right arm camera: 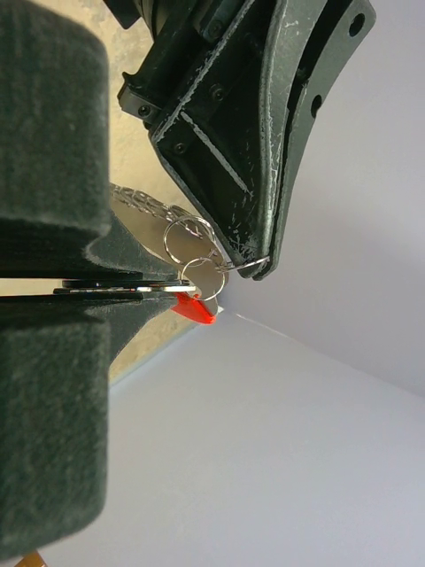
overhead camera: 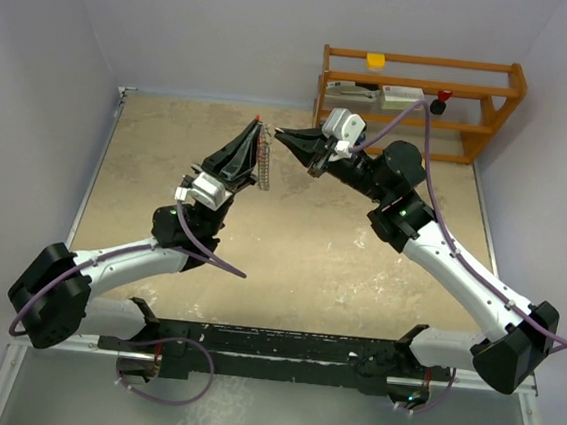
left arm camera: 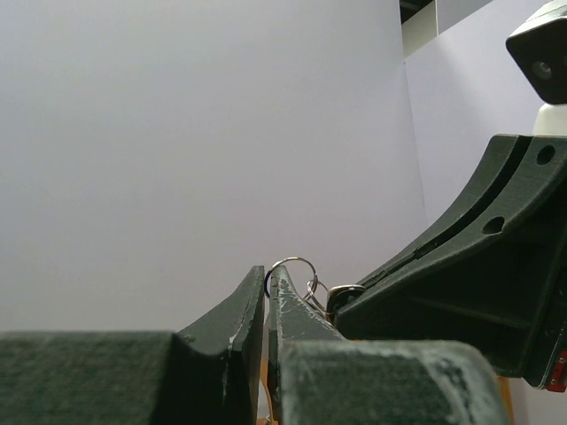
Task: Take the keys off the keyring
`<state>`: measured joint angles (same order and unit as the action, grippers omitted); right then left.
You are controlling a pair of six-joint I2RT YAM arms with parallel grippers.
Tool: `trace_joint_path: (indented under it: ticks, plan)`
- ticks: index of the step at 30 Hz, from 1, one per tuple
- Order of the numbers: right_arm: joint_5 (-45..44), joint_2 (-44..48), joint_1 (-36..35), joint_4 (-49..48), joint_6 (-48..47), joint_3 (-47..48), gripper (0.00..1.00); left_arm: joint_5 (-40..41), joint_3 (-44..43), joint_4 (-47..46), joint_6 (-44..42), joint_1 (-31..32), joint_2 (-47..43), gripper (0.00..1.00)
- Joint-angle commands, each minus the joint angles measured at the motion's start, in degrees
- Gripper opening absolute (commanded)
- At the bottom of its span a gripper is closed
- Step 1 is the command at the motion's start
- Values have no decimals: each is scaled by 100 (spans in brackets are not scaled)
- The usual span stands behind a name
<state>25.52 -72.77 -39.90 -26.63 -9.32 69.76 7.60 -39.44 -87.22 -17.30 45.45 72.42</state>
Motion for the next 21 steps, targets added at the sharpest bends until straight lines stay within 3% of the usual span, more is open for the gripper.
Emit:
trace_joint_path:
  ticks: [1, 21]
  plan:
    - [73, 74, 9, -146, 75, 164, 0, -39, -52, -1149, 154, -19, -273, 0]
    - [-204, 334, 4, -147, -233, 101, 0, -76, -18, -1150, 359, -19, -224, 0]
